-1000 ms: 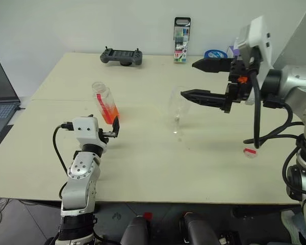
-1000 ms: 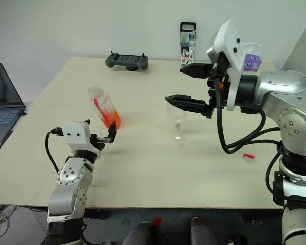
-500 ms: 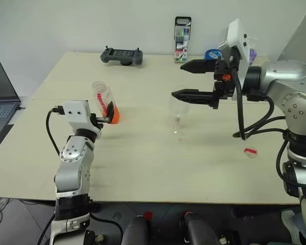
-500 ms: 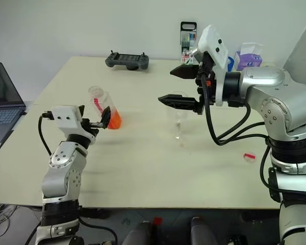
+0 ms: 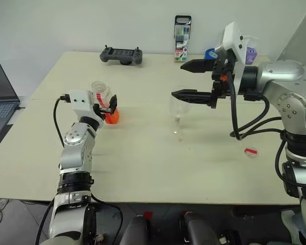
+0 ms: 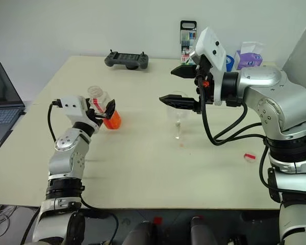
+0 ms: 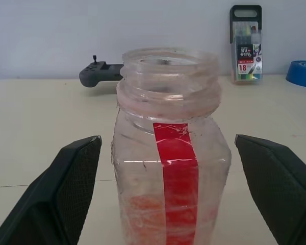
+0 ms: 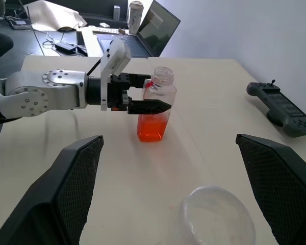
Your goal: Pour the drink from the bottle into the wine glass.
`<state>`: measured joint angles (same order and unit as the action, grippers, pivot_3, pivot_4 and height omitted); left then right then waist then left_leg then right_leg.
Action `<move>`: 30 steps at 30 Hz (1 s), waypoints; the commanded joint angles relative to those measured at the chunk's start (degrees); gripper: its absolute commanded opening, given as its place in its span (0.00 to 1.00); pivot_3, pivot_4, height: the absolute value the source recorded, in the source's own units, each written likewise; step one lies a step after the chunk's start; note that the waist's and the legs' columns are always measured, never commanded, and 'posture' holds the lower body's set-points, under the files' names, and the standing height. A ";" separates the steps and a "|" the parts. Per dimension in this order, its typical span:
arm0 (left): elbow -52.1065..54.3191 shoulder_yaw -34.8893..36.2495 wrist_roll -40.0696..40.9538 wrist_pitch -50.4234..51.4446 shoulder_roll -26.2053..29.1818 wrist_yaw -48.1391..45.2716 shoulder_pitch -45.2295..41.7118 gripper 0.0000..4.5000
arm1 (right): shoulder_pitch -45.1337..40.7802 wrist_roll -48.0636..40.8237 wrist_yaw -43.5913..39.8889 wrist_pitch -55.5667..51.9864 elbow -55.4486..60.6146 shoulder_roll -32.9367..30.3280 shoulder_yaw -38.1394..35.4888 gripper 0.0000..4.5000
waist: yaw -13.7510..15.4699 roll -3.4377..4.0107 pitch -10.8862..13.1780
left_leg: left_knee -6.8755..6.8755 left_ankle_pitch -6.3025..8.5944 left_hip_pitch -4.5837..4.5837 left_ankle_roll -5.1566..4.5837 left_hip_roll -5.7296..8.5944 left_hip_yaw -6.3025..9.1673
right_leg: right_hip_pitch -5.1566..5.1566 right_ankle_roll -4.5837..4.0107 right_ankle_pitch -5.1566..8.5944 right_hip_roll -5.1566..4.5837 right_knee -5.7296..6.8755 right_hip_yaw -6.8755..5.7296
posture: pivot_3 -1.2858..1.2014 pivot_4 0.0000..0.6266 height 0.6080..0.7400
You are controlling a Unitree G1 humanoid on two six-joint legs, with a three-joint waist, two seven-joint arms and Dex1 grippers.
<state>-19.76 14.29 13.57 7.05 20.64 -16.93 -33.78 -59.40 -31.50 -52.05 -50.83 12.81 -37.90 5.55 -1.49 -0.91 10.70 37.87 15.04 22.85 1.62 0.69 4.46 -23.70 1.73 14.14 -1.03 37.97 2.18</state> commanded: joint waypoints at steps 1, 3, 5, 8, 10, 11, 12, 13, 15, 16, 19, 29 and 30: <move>-2.31 0.01 -1.03 -3.13 1.01 -0.12 -2.64 1.00 | -1.02 -0.65 1.28 -1.05 3.12 -0.37 -1.53 0.99 | 0.00 0.00 0.00 | 0.00 0.00 0.00 0.00 0.00 0.00 | 0.00 0.00 0.00 0.00 0.00 0.00 | 0.52 0.24 1.00; -3.27 -0.01 -1.10 -3.68 0.71 0.01 -3.10 1.00 | -0.87 -1.10 1.81 -2.04 3.95 -0.36 -1.81 0.99 | 0.00 0.00 0.00 | 0.00 0.00 0.03 0.00 0.00 0.00 | -0.04 0.00 0.00 -0.01 0.01 0.01 | 0.52 0.24 1.00; -4.04 -0.17 -1.22 -4.65 0.30 0.03 -3.46 0.91 | -0.78 -1.80 2.60 -3.24 4.60 -0.06 -2.36 1.00 | 0.01 0.00 0.00 | 0.00 0.00 0.06 0.00 0.00 -0.01 | -0.08 0.00 0.00 -0.02 0.03 0.02 | 0.52 0.24 1.00; -5.58 -0.53 -1.56 -5.51 -0.18 0.41 -4.60 0.72 | -0.57 -2.37 4.47 -4.65 5.05 0.32 -3.14 1.00 | 0.03 0.00 0.00 | 0.00 0.00 0.07 0.00 0.00 0.00 | -0.09 0.00 -0.01 -0.03 0.03 0.01 | 0.52 0.24 1.00; -6.55 -0.48 -1.99 -6.06 -0.41 1.43 -5.26 0.58 | -0.13 -2.12 5.77 -4.98 5.51 0.29 -3.52 1.00 | 0.03 0.00 0.00 | 0.02 0.00 0.08 0.00 0.01 0.00 | -0.09 0.00 -0.01 -0.03 0.04 0.01 | 0.52 0.24 1.00; -7.01 -0.42 -2.04 -6.64 -0.53 1.58 -5.55 0.49 | 0.29 -1.92 6.50 -5.22 5.81 0.14 -3.83 1.00 | 0.02 0.00 0.00 | 0.02 0.00 0.08 0.00 0.01 -0.01 | -0.09 0.01 -0.01 -0.04 0.04 0.02 | 0.52 0.24 1.00; -7.40 -0.35 -2.03 -7.10 -0.55 1.56 -5.76 0.43 | 0.53 -1.84 7.07 -5.45 6.04 0.11 -4.00 1.00 | 0.02 0.00 0.00 | 0.02 0.00 0.07 0.00 0.02 -0.02 | -0.09 0.01 -0.01 -0.03 0.05 0.03 | 0.52 0.24 1.00; -7.54 0.00 -1.24 -7.02 -0.98 1.62 -6.58 0.39 | 1.24 -1.80 7.91 -5.91 6.55 -0.25 -4.67 1.00 | 0.02 0.00 0.00 | 0.02 0.00 0.08 0.00 0.02 -0.01 | -0.10 0.01 -0.01 -0.04 0.05 0.02 | 0.52 0.24 1.00; -7.20 0.09 -0.01 -6.54 -1.60 1.04 -8.56 0.39 | 3.01 -2.39 9.74 -7.38 8.09 -0.90 -7.00 1.00 | 0.19 -0.03 0.02 | 0.01 0.00 0.08 0.00 0.02 0.00 | -0.09 0.01 -0.01 -0.04 0.05 0.01 | 0.52 0.24 1.00; -6.82 0.04 0.31 -6.18 -1.79 0.93 -9.51 0.39 | 3.91 -2.86 10.67 -8.19 9.02 -1.12 -8.33 1.00 | 0.32 -0.05 0.03 | 0.02 0.00 0.12 0.00 0.02 0.05 | -0.10 0.01 -0.01 -0.04 0.04 -0.03 | 0.52 0.24 1.00; -4.66 -0.63 0.51 -4.68 -1.69 0.54 -11.77 0.39 | 6.61 -4.74 13.63 -11.25 12.67 -1.19 -12.04 1.00 | 0.53 -0.10 0.06 | 0.03 0.00 0.22 0.01 0.06 0.06 | -0.17 0.02 -0.02 -0.05 0.03 -0.02 | 0.52 0.24 1.00; -7.93 -16.45 -13.69 -18.81 0.47 -8.80 -21.66 0.39 | 35.48 -5.62 25.51 -6.43 34.32 6.11 -19.88 1.00 | 1.19 -0.17 0.01 | 0.08 -0.03 0.46 -0.01 0.21 -0.08 | -0.42 0.05 -0.01 -0.02 0.13 0.11 | 0.52 0.24 1.00; -9.23 -17.21 -14.87 -20.46 0.91 -8.99 -22.72 0.39 | 37.00 -4.90 26.46 -5.35 34.99 6.83 -19.47 1.00 | 1.00 -0.17 0.01 | 0.07 -0.04 0.39 -0.04 0.28 -0.14 | -0.42 0.08 -0.01 0.00 0.15 0.18 | 0.52 0.24 1.00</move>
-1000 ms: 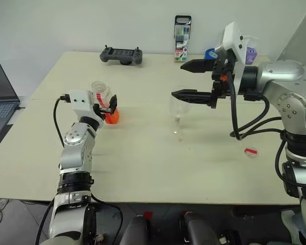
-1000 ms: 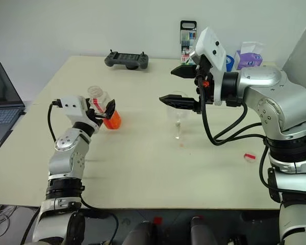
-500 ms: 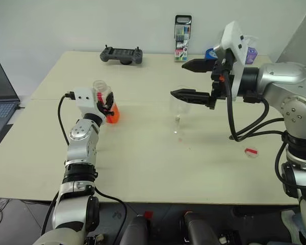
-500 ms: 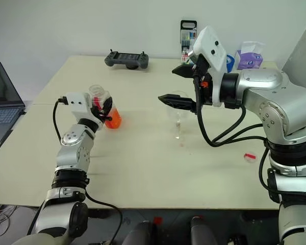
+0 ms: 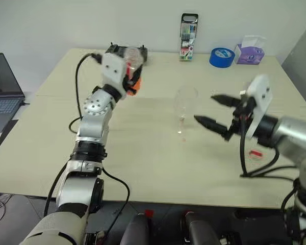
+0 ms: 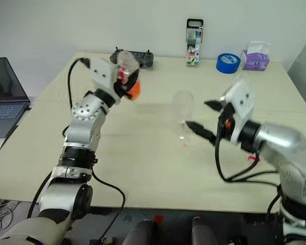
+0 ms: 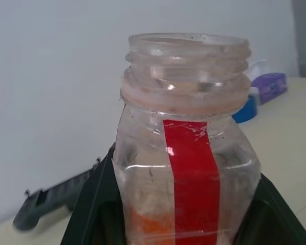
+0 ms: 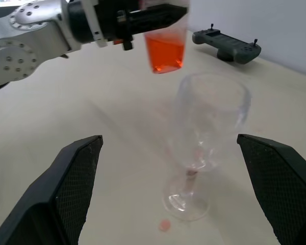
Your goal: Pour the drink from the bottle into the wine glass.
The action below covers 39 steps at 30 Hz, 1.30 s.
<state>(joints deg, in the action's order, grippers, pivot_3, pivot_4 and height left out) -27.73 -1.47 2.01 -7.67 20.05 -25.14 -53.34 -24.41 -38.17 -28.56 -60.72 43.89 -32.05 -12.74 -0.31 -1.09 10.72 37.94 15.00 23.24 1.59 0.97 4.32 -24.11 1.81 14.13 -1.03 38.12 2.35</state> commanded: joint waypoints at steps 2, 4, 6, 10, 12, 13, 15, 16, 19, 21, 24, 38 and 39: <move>-3.73 -2.91 -5.67 -8.96 2.75 -1.29 -4.94 0.39 | 4.31 3.10 4.60 6.43 4.52 1.82 -0.29 1.00 | -0.60 0.00 0.00 | -0.01 -0.01 -0.18 -0.02 0.23 -0.08 | 0.13 0.05 -0.02 0.01 -0.02 0.05 | 0.52 0.24 1.00; -6.54 -5.30 -9.61 -13.52 4.62 -1.37 -6.71 0.39 | 6.74 5.32 5.53 8.82 4.47 1.48 1.13 1.00 | -1.03 0.00 0.00 | -0.02 -0.04 -0.22 -0.07 0.26 -0.08 | 0.15 0.07 -0.01 0.01 -0.01 0.06 | 0.52 0.24 1.00; -9.21 -6.78 -12.37 -16.99 5.82 -0.62 -8.30 0.39 | 7.76 6.18 6.24 10.28 4.47 1.62 1.81 1.00 | -1.23 0.00 0.00 | -0.04 -0.06 -0.23 -0.11 0.28 -0.05 | 0.16 0.08 0.00 0.03 0.01 0.03 | 0.52 0.24 1.00; -14.48 -10.55 -20.61 -24.14 7.50 4.59 -11.60 0.39 | 9.69 7.70 7.01 14.00 4.21 2.02 1.84 1.00 | -1.27 -0.01 0.01 | -0.04 -0.06 -0.20 -0.11 0.29 0.01 | 0.15 0.13 -0.04 0.02 0.02 0.01 | 0.52 0.24 1.00; -16.35 -11.53 -22.47 -26.40 7.24 6.19 -12.40 0.39 | 11.15 9.27 7.19 16.06 3.91 1.73 2.31 1.00 | -1.23 -0.01 0.01 | -0.06 -0.06 -0.18 -0.12 0.30 0.04 | 0.19 0.19 -0.03 -0.01 0.00 0.01 | 0.52 0.24 1.00; -17.05 -11.86 -23.09 -27.22 7.00 6.69 -12.69 0.39 | 11.90 9.88 7.18 16.80 3.86 1.59 2.60 1.00 | -1.23 -0.02 0.01 | -0.06 -0.06 -0.17 -0.12 0.29 0.04 | 0.19 0.22 -0.01 -0.05 0.00 0.02 | 0.52 0.24 1.00; -18.19 -13.02 -25.02 -29.37 7.14 7.71 -13.29 0.39 | 13.07 10.85 7.24 17.84 3.84 1.51 3.45 1.00 | -1.23 -0.02 0.01 | -0.05 -0.06 -0.17 -0.12 0.30 0.04 | 0.20 0.28 0.03 -0.13 -0.01 0.05 | 0.52 0.24 1.00; -18.72 -13.57 -26.10 -30.30 7.24 8.45 -13.60 0.39 | 13.59 11.31 7.33 18.29 3.84 1.58 3.82 1.00 | -1.23 -0.02 0.01 | -0.04 -0.06 -0.16 -0.12 0.30 0.01 | 0.20 0.29 0.03 -0.15 -0.01 0.08 | 0.52 0.24 1.00; -20.92 -14.88 -28.98 -32.30 7.32 11.28 -14.74 0.39 | 14.54 11.95 7.83 19.24 3.85 1.98 4.62 1.00 | -1.24 -0.02 0.01 | -0.02 -0.06 -0.16 -0.12 0.32 0.02 | 0.20 0.31 0.02 -0.15 0.00 0.07 | 0.52 0.24 1.00; -22.36 -15.77 -30.83 -33.57 7.28 13.11 -15.64 0.39 | 14.97 12.32 8.17 19.68 3.80 2.26 5.10 1.00 | -1.24 -0.03 0.02 | -0.01 -0.06 -0.17 -0.12 0.33 0.03 | 0.20 0.31 0.02 -0.14 0.03 0.04 | 0.52 0.24 1.00; -24.31 -17.05 -33.06 -35.27 7.05 15.61 -17.03 0.39 | 15.35 13.18 8.47 20.27 3.49 2.58 6.07 1.00 | -1.24 -0.03 0.02 | -0.01 -0.07 -0.20 -0.13 0.34 0.02 | 0.27 0.32 0.02 -0.12 0.03 0.00 | 0.52 0.24 1.00; -29.00 -21.22 -41.86 -39.84 8.69 26.08 -21.23 0.39 | 15.10 13.93 8.91 21.20 2.59 3.51 6.54 1.00 | -1.25 -0.04 0.02 | 0.01 -0.07 -0.23 -0.13 0.35 -0.02 | 0.33 0.33 0.01 -0.12 0.04 -0.03 | 0.52 0.24 1.00; -29.30 -21.39 -42.32 -39.90 8.70 26.59 -21.42 0.39 | 14.93 13.93 8.93 21.20 2.48 3.59 6.55 1.00 | -1.25 -0.03 0.02 | 0.01 -0.07 -0.23 -0.13 0.35 -0.02 | 0.33 0.33 0.01 -0.12 0.04 -0.03 | 0.52 0.24 1.00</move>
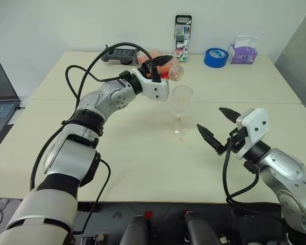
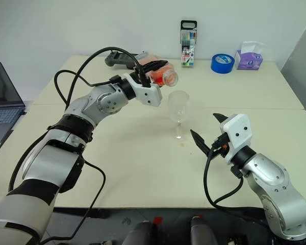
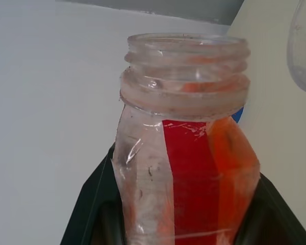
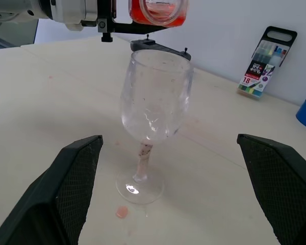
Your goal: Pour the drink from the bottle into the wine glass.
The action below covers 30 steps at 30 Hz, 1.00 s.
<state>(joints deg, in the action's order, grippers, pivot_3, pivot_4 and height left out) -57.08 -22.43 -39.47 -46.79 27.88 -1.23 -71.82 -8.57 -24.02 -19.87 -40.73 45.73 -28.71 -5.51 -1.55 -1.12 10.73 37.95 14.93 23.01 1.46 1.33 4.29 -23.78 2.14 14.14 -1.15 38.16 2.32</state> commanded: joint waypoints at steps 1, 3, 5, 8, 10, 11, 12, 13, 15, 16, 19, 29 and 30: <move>-0.17 -0.63 -1.18 -0.86 0.83 3.09 -3.07 0.39 | -1.00 -0.12 0.23 1.22 0.58 0.23 -0.60 1.00 | 0.00 0.00 0.00 | 0.00 0.00 0.00 0.00 0.00 -0.01 | 0.01 0.00 0.00 0.00 0.00 0.00 | 0.52 0.24 1.00; -0.46 -0.97 -1.64 -1.03 0.74 3.74 -3.26 0.39 | -1.09 0.08 0.19 1.25 0.52 0.16 -0.36 1.00 | 0.00 0.00 0.00 | 0.01 0.00 -0.01 0.00 0.01 -0.02 | 0.02 0.00 0.00 0.00 0.00 0.01 | 0.52 0.24 1.00; -0.75 -1.28 -1.95 -1.22 0.67 4.19 -3.46 0.39 | -1.27 0.16 0.22 1.24 0.41 0.19 -0.23 1.00 | -0.01 0.00 0.00 | 0.01 0.00 -0.02 0.00 0.01 -0.03 | 0.02 0.00 0.00 0.00 0.00 0.02 | 0.52 0.24 1.00; -1.12 -1.86 -2.26 -1.48 0.67 4.75 -3.65 0.39 | -1.45 0.20 0.28 1.11 0.41 0.23 -0.14 1.00 | -0.01 0.00 0.00 | 0.01 0.00 -0.01 0.00 0.01 -0.02 | 0.02 0.00 0.00 0.00 0.02 0.00 | 0.52 0.24 1.00; -1.26 -2.20 -2.78 -1.74 0.75 5.26 -3.83 0.39 | -1.54 0.22 0.37 0.98 0.51 0.24 -0.12 1.00 | 0.00 0.00 0.00 | 0.01 0.00 -0.02 0.00 0.01 -0.02 | 0.02 0.00 0.00 0.00 0.02 0.00 | 0.52 0.24 1.00; -1.30 -2.30 -3.01 -1.82 0.79 5.47 -3.92 0.39 | -1.55 0.20 0.40 0.92 0.58 0.24 -0.14 1.00 | 0.00 0.00 0.00 | 0.01 0.00 -0.02 0.00 0.01 -0.03 | 0.02 0.00 0.00 0.00 0.03 0.00 | 0.52 0.24 1.00; -1.36 -2.36 -3.19 -1.82 0.81 5.67 -4.04 0.39 | -1.54 0.19 0.43 0.87 0.65 0.22 -0.17 1.00 | 0.00 0.00 0.00 | 0.01 0.00 -0.02 0.00 0.01 -0.03 | 0.02 0.00 0.00 0.00 0.03 0.00 | 0.52 0.24 1.00; -1.46 -2.44 -3.38 -1.80 0.84 5.89 -4.18 0.39 | -1.58 0.17 0.44 0.83 0.67 0.20 -0.20 1.00 | 0.00 0.00 0.00 | 0.02 0.00 -0.02 0.00 0.01 -0.03 | 0.02 0.00 0.00 0.00 0.03 0.00 | 0.52 0.24 1.00; -1.68 -2.63 -3.64 -1.73 0.87 6.22 -4.42 0.39 | -1.65 0.09 0.44 0.78 0.65 0.15 -0.33 1.00 | -0.01 0.00 0.00 | 0.02 0.00 -0.02 0.00 0.01 -0.03 | 0.02 0.00 0.00 0.00 0.04 0.00 | 0.52 0.24 1.00; -1.71 -2.76 -3.74 -1.69 0.89 6.36 -4.52 0.39 | -1.62 0.08 0.43 0.79 0.64 0.12 -0.42 1.00 | 0.00 0.00 0.00 | 0.03 0.00 -0.02 0.00 0.01 -0.03 | 0.02 0.00 0.00 0.00 0.05 0.00 | 0.52 0.24 1.00; -1.69 -3.00 -3.93 -1.73 0.98 6.63 -4.68 0.39 | -1.55 0.12 0.48 0.84 0.61 0.14 -0.50 1.00 | -0.01 0.00 0.00 | 0.03 0.00 -0.03 0.00 0.02 -0.04 | 0.02 0.00 0.00 0.00 0.07 0.01 | 0.52 0.24 1.00; -1.51 -4.08 -4.77 -1.72 1.33 7.48 -4.99 0.39 | -1.23 0.09 0.62 0.93 0.79 0.37 -0.49 1.00 | -0.01 0.00 0.00 | 0.12 0.00 -0.08 -0.01 0.03 -0.07 | -0.02 0.16 0.10 -0.04 0.43 0.03 | 0.52 0.24 1.00; -1.47 -4.10 -4.89 -1.63 1.35 7.62 -5.01 0.39 | -1.17 0.06 0.58 0.95 0.81 0.36 -0.57 1.00 | -0.01 0.00 0.00 | 0.12 0.00 -0.10 0.00 0.03 -0.07 | -0.02 0.18 0.11 -0.04 0.46 0.03 | 0.52 0.24 1.00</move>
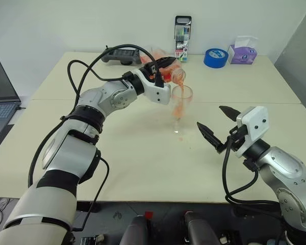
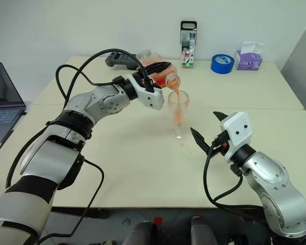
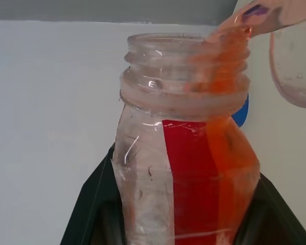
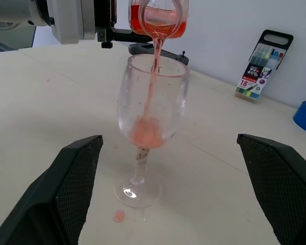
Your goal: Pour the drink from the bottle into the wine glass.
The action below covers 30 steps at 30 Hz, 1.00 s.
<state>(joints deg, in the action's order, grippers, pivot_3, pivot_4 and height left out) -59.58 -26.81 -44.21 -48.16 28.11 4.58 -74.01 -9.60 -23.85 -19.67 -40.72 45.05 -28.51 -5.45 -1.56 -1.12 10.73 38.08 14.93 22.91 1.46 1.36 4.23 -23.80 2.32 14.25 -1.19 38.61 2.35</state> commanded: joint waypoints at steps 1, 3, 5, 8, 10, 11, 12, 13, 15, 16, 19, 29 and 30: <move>1.04 0.31 -0.24 -0.17 1.14 1.92 -2.86 0.39 | -0.10 -0.15 0.35 0.95 1.50 0.14 -0.72 1.00 | 0.00 0.00 0.00 | 0.00 0.00 -0.01 0.00 0.00 0.00 | 0.00 0.00 0.00 0.00 0.02 0.00 | 0.52 0.24 1.00; 0.91 0.35 -0.47 -0.08 1.20 2.16 -2.99 0.39 | -0.17 -0.16 0.37 0.92 1.50 0.14 -0.73 1.00 | -0.01 0.00 0.00 | 0.00 0.00 -0.01 0.00 0.00 0.00 | -0.01 0.01 0.00 0.01 0.04 -0.01 | 0.52 0.24 1.00; 0.83 0.37 -0.59 -0.05 1.27 2.28 -3.07 0.39 | -0.21 -0.18 0.44 0.89 1.54 0.20 -0.74 1.00 | -0.01 0.00 0.00 | 0.00 0.00 -0.01 0.00 0.00 0.00 | -0.01 0.01 0.01 0.00 0.04 -0.01 | 0.52 0.24 1.00; 0.85 0.31 -0.66 -0.04 1.38 2.33 -3.11 0.39 | -0.15 -0.23 0.41 0.93 1.60 0.25 -0.72 1.00 | -0.01 0.00 0.00 | 0.00 0.00 -0.01 0.00 0.00 0.00 | -0.01 0.01 0.01 0.00 0.05 -0.01 | 0.52 0.24 1.00; 0.92 0.29 -0.66 -0.10 1.45 2.30 -3.10 0.39 | -0.19 -0.25 0.37 0.95 1.59 0.28 -0.68 1.00 | -0.01 0.00 0.00 | 0.00 0.00 -0.01 0.00 0.00 -0.01 | -0.01 0.01 0.01 0.00 0.05 -0.01 | 0.52 0.24 1.00; 0.95 0.29 -0.65 -0.14 1.47 2.26 -3.09 0.39 | -0.22 -0.26 0.36 0.96 1.57 0.29 -0.67 1.00 | -0.01 0.00 0.00 | 0.01 0.00 -0.01 0.00 0.00 -0.01 | -0.01 0.01 0.01 0.00 0.05 -0.01 | 0.52 0.24 1.00; 0.96 0.31 -0.60 -0.18 1.48 2.17 -3.07 0.39 | -0.26 -0.24 0.34 0.98 1.53 0.29 -0.64 1.00 | -0.01 0.00 0.00 | 0.01 0.00 -0.01 0.00 0.00 -0.01 | -0.01 0.01 0.01 0.00 0.06 -0.01 | 0.52 0.24 1.00; 0.94 0.35 -0.48 -0.18 1.47 1.98 -3.04 0.39 | -0.27 -0.25 0.32 1.00 1.52 0.30 -0.65 1.00 | -0.01 0.00 0.00 | 0.01 0.00 -0.01 0.00 0.00 -0.01 | -0.01 0.01 0.01 0.00 0.06 -0.01 | 0.52 0.24 1.00; 0.81 0.47 -0.22 -0.10 1.42 1.65 -2.97 0.39 | -0.37 -0.32 0.33 1.00 1.42 0.39 -0.69 1.00 | -0.02 0.00 0.00 | 0.01 0.00 -0.01 0.00 0.00 -0.01 | -0.01 0.01 0.01 0.00 0.06 -0.01 | 0.52 0.24 1.00; 0.73 0.51 -0.16 -0.05 1.42 1.60 -2.96 0.39 | -0.43 -0.34 0.32 0.99 1.37 0.40 -0.70 1.00 | -0.01 0.00 0.00 | 0.01 0.00 -0.01 0.00 0.00 -0.01 | -0.01 0.01 0.01 0.00 0.06 -0.01 | 0.52 0.24 1.00; 0.64 0.62 -0.02 0.00 1.51 1.50 -2.90 0.39 | -0.45 -0.35 0.25 1.04 1.26 0.37 -0.86 1.00 | -0.01 0.00 0.00 | 0.01 0.00 -0.01 0.00 0.00 -0.01 | -0.02 0.01 0.01 0.00 0.07 -0.01 | 0.52 0.24 1.00; 0.28 1.52 1.59 0.38 1.00 0.46 -2.60 0.39 | -0.91 -0.53 -0.01 1.00 1.11 0.28 -0.86 1.00 | -0.02 0.00 0.00 | 0.02 0.00 -0.01 0.00 0.00 -0.02 | -0.02 0.01 0.01 0.00 0.10 -0.01 | 0.52 0.24 1.00; 0.14 1.64 1.92 0.47 0.93 0.13 -2.55 0.39 | -1.23 -0.67 0.01 0.83 1.20 0.22 -0.98 1.00 | -0.02 0.00 0.00 | 0.02 0.00 -0.01 0.00 0.00 -0.02 | -0.02 0.01 0.01 0.00 0.11 -0.01 | 0.52 0.24 1.00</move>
<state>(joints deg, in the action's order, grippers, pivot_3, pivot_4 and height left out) -59.75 -26.83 -44.50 -47.86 28.79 4.85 -74.55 -9.74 -23.96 -19.77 -40.72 45.00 -28.27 -5.47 -1.58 -1.12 10.73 38.11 14.93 22.90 1.46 1.36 4.21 -23.83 2.34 14.26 -1.19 38.74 2.34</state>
